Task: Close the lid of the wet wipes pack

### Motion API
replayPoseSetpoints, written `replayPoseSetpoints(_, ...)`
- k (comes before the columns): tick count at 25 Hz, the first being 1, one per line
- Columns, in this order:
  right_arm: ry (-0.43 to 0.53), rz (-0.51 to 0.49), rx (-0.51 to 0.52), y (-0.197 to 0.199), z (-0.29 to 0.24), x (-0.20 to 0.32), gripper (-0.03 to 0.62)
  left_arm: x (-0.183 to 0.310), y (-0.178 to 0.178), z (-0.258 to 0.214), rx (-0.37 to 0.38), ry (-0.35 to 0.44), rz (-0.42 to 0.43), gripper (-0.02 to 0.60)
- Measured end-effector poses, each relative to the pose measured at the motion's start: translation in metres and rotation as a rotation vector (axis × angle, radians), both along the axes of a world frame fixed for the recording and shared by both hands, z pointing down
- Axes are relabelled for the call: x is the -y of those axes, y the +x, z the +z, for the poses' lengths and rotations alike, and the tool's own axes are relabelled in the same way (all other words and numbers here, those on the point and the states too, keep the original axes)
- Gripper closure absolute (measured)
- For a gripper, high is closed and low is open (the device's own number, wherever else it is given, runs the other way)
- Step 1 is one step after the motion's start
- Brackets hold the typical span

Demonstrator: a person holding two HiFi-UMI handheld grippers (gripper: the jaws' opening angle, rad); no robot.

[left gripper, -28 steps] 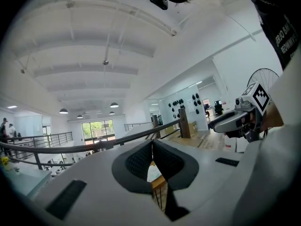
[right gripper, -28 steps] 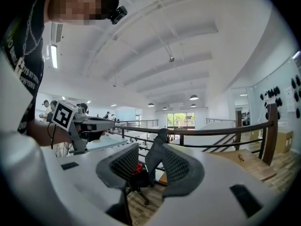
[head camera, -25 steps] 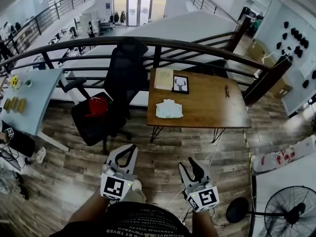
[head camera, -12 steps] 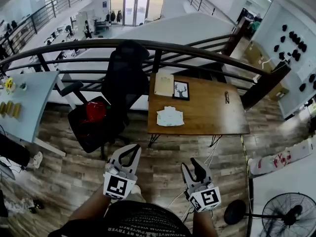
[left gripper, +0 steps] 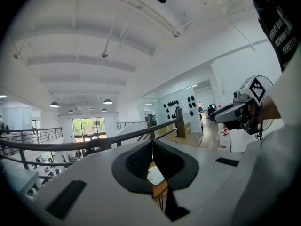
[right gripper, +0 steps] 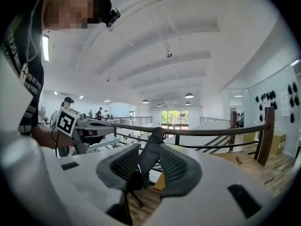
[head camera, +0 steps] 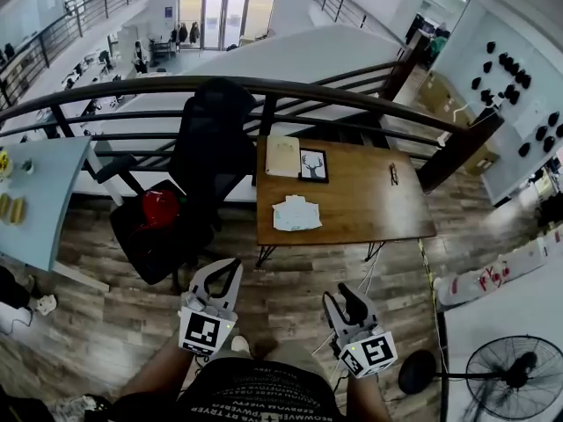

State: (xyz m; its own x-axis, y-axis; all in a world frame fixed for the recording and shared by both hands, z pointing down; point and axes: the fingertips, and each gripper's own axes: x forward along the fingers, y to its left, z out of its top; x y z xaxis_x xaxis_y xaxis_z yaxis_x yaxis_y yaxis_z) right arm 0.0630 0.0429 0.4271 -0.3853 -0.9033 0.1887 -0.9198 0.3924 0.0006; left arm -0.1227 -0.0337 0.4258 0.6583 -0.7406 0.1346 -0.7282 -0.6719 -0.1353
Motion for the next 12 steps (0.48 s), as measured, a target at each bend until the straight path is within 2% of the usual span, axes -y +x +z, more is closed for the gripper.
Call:
replayPoseSetpoints(6,-0.031,-0.004,0.049,0.001,0.006,0.006,0.454,0.006,0.004,0.002,0.0,-0.002,0.018,0.554)
replayPoseSetpoints(12,-0.037,-0.035,0.057,0.002,0.013,0.025,0.454,0.021,0.005,0.012,0.017,-0.029,-0.01,0.554)
